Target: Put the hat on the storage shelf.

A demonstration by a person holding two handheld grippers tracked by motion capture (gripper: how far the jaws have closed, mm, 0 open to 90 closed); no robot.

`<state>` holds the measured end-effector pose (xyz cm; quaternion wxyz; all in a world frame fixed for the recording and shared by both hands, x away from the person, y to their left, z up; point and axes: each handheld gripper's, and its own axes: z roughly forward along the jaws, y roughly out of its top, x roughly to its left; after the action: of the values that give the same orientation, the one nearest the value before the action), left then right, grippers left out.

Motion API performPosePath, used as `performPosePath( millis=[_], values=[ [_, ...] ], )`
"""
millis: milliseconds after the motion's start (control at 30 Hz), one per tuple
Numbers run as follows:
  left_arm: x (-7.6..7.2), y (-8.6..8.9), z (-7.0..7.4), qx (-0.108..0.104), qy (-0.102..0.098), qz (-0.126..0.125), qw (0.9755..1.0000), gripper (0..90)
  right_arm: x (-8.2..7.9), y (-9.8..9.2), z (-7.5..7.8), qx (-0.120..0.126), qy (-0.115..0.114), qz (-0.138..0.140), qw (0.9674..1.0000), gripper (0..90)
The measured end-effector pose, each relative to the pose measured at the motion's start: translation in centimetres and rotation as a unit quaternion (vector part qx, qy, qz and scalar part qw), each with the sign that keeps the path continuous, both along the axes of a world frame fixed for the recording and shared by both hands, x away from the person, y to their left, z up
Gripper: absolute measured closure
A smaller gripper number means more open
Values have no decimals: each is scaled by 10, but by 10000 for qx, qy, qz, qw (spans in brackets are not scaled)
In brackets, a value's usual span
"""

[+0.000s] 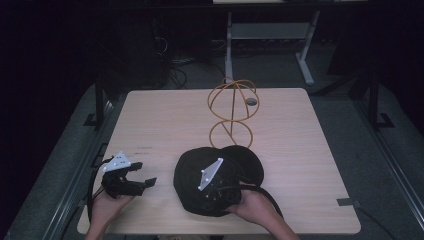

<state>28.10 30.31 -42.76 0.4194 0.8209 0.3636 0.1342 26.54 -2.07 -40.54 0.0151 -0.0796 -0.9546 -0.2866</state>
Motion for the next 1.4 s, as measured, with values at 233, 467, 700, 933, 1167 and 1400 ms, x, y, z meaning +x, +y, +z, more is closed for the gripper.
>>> performPosePath(
  millis=[233,467,700,933,1167,1400],
  values=[
    [0,0,0,5,10,-1,10000,165,-2,9,-10,-300,-55,-25,9995,701],
    [-1,1,1,12,-48,45,10000,169,-4,17,-13,-441,-151,84,9989,728],
    [-1,1,1,-26,-36,68,10000,169,-5,21,-16,-539,-234,136,9982,744],
    [-2,-1,0,-3,-21,63,10000,169,-4,22,-17,-556,-221,153,9981,773],
    [-1,1,0,-40,-6,38,10000,189,-5,21,-16,-512,-225,143,9983,791],
    [-1,2,1,-104,-2,22,9999,189,-3,17,-11,-394,-248,138,9988,797]
  ],
)
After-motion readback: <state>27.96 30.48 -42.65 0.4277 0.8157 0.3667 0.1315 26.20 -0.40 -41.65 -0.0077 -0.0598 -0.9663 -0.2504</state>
